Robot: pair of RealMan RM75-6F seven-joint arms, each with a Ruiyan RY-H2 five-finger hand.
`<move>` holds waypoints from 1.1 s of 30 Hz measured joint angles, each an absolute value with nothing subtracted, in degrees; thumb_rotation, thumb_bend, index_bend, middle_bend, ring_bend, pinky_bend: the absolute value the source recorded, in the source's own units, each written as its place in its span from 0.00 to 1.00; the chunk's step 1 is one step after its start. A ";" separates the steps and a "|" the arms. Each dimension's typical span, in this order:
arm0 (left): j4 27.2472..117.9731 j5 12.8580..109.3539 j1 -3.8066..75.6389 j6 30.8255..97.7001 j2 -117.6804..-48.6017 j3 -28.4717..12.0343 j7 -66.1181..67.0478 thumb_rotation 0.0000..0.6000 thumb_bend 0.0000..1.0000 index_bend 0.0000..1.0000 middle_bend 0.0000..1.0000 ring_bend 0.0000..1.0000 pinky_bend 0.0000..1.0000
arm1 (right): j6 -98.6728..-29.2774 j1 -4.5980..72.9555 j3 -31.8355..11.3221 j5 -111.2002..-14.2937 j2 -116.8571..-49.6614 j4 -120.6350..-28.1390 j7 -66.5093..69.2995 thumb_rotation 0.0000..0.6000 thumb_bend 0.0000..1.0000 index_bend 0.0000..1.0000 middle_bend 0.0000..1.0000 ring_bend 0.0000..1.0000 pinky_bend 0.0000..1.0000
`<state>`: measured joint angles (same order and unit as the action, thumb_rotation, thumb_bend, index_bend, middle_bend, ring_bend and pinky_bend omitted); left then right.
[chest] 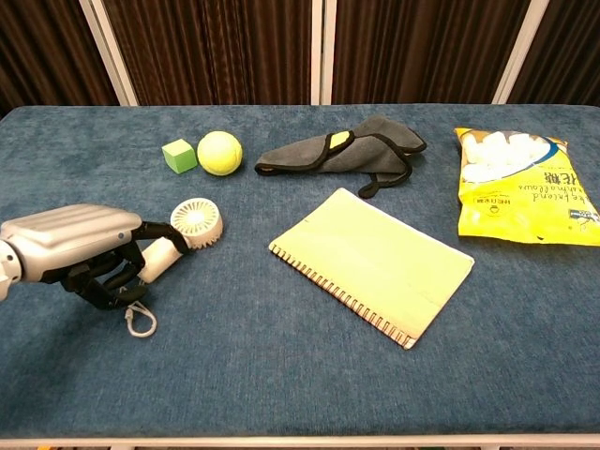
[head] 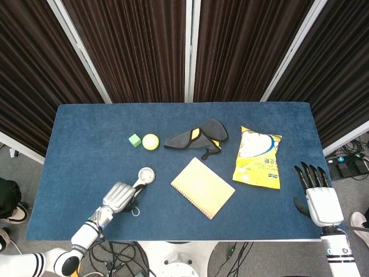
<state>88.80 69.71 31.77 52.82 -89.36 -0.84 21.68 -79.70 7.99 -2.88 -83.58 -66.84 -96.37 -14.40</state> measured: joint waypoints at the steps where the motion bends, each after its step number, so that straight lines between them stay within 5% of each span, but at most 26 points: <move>1: 88.86 69.49 31.87 52.74 -89.30 -0.92 21.73 1.00 0.43 0.23 0.78 0.82 0.79 | -79.73 7.98 -2.89 -83.59 -66.83 -96.32 -14.30 1.00 0.24 0.00 0.00 0.00 0.00; 20: 102.94 73.14 28.58 64.07 -78.62 -0.66 25.73 1.00 0.40 0.23 0.74 0.78 0.77 | -80.73 7.52 -2.83 -84.42 -66.90 -94.28 -11.48 1.00 0.24 0.00 0.00 0.00 0.00; 28: 101.65 77.94 23.18 74.62 -76.83 0.75 25.36 1.00 0.19 0.19 0.20 0.15 0.38 | -82.20 7.17 -2.72 -86.01 -67.02 -92.48 -9.15 1.00 0.25 0.00 0.00 0.00 0.00; 33: 100.31 80.74 16.97 81.91 -73.81 2.93 23.03 1.00 0.10 0.18 0.15 0.09 0.29 | -83.40 6.41 -2.53 -86.52 -67.17 -90.48 -7.11 1.00 0.24 0.00 0.00 0.00 0.00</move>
